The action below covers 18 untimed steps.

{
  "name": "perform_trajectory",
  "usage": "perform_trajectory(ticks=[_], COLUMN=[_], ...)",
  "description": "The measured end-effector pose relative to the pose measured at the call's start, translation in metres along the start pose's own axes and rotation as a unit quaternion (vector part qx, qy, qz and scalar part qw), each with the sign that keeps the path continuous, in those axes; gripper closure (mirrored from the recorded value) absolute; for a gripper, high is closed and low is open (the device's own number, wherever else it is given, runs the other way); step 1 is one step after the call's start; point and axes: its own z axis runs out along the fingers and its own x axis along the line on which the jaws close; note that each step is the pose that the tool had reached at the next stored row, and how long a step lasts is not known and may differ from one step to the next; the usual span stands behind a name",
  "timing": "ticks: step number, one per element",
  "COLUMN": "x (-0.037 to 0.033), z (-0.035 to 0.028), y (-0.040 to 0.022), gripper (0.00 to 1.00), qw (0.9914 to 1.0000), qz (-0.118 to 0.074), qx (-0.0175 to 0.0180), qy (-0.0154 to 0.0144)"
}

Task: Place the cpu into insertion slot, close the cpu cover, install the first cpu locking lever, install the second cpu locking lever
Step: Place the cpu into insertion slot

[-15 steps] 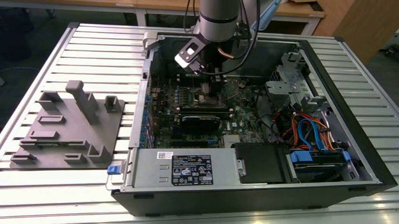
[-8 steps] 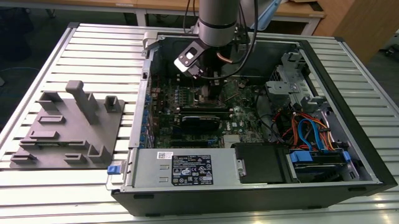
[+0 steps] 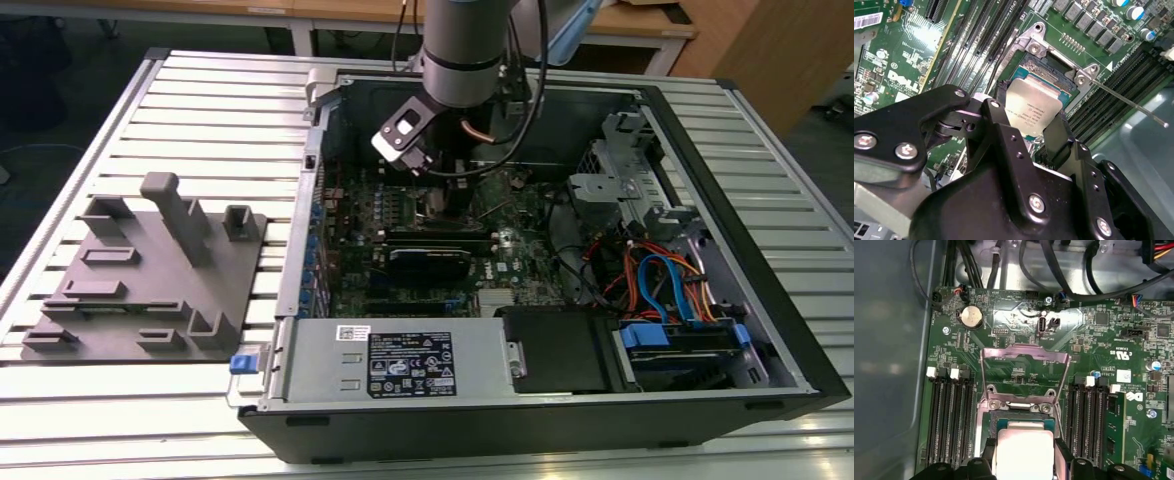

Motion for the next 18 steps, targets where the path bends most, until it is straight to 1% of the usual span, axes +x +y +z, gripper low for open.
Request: perform_trajectory(ticks=[4,8,18], x=[0.0016,0.0047,0.0050], z=[0.0023,0.0044,0.0115], y=[-0.0008,-0.0007,-0.0015], gripper=[0.46,0.46,0.46], qw=[1.00000,1.00000,0.99997], qz=[-0.001,-0.001,0.008], qx=[-0.0001,-0.0001,-0.0002], qy=[0.0000,0.0001,-0.0004])
